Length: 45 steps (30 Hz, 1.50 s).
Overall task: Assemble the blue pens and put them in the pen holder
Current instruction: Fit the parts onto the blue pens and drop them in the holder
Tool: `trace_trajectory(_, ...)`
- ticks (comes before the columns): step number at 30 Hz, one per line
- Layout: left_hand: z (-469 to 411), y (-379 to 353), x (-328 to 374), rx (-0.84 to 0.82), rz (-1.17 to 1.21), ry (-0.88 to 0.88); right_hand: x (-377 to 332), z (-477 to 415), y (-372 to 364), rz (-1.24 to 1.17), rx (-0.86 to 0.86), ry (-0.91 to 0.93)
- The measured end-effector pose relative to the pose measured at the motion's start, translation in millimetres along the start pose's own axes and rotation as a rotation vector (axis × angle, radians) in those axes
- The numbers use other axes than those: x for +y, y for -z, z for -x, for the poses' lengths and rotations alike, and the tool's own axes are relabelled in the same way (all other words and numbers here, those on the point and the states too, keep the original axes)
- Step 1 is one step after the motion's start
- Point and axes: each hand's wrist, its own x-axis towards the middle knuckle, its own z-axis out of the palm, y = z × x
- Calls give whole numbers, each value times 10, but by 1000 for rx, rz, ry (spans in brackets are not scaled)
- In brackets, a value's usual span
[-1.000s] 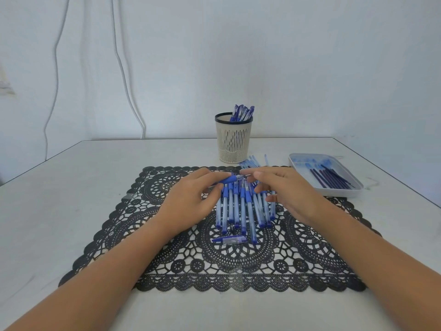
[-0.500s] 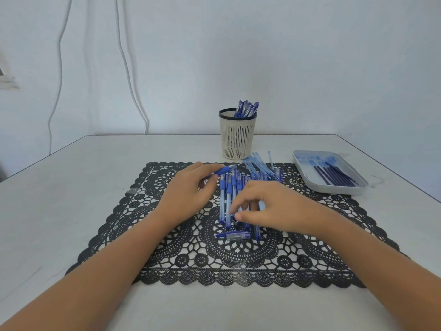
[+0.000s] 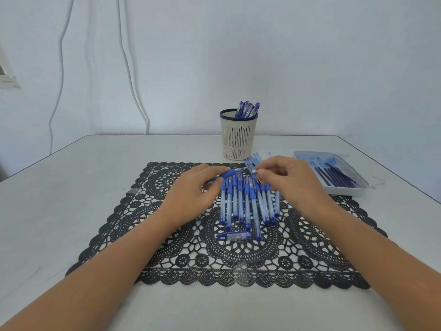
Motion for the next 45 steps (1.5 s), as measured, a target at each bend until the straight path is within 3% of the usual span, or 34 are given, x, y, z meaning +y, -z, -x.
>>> trace_trajectory(10, 1, -10, 22, -29, 9, -31, 55, -27, -4, -27, 41, 12)
trace_trajectory(16, 9, -24, 77, -40, -2, -104, 72, -39, -23, -54, -41, 23)
trace_trajectory(23, -2, -28, 125, -60, -52, -157, 51, 7, -52, 195, -98, 9)
trace_trajectory(26, -2, -20, 108, -56, -44, -141, 43, 18, -18, 158, -210, 28)
trace_trajectory(45, 0, -24, 87, -67, -38, -184, 61, 22, -14, 294, -197, 81)
